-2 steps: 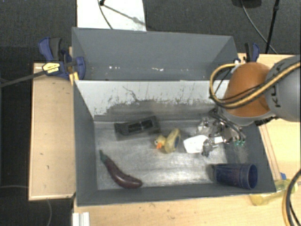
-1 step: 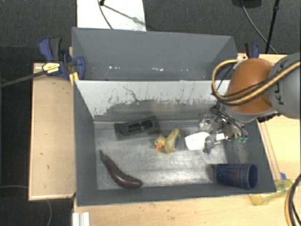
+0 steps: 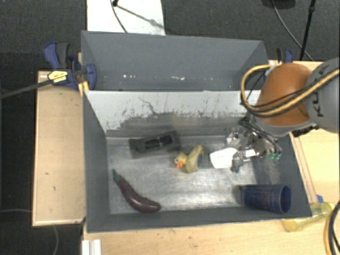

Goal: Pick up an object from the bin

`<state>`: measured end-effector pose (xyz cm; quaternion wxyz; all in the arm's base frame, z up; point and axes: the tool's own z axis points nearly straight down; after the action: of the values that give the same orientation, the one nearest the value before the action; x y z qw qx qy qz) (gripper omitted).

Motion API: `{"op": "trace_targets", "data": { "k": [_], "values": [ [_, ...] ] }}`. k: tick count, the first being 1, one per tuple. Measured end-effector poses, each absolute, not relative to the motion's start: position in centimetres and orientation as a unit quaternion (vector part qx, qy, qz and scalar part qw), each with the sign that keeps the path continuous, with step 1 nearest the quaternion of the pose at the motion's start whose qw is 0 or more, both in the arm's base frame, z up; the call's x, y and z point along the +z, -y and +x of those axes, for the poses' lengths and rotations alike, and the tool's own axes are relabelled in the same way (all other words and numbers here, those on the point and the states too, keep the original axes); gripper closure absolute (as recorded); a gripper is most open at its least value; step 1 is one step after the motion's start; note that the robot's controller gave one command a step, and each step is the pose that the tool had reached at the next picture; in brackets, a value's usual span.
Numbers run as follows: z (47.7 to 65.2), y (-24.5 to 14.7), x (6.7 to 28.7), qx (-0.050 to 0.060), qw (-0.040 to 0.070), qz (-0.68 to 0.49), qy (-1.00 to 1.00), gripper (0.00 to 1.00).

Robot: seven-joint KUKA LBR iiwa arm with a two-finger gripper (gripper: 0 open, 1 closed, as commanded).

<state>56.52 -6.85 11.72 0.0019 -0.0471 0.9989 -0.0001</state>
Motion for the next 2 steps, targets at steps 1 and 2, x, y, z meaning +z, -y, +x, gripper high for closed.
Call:
{"op": "trace_targets", "data": {
  "k": [1,2],
  "values": [
    [56.4,6.8,13.0,0.0,0.001,-0.047,-0.999,1.0],
    [56.5,6.8,14.2,0.0,0.002,-0.047,-0.999,1.0]
  ]
}}
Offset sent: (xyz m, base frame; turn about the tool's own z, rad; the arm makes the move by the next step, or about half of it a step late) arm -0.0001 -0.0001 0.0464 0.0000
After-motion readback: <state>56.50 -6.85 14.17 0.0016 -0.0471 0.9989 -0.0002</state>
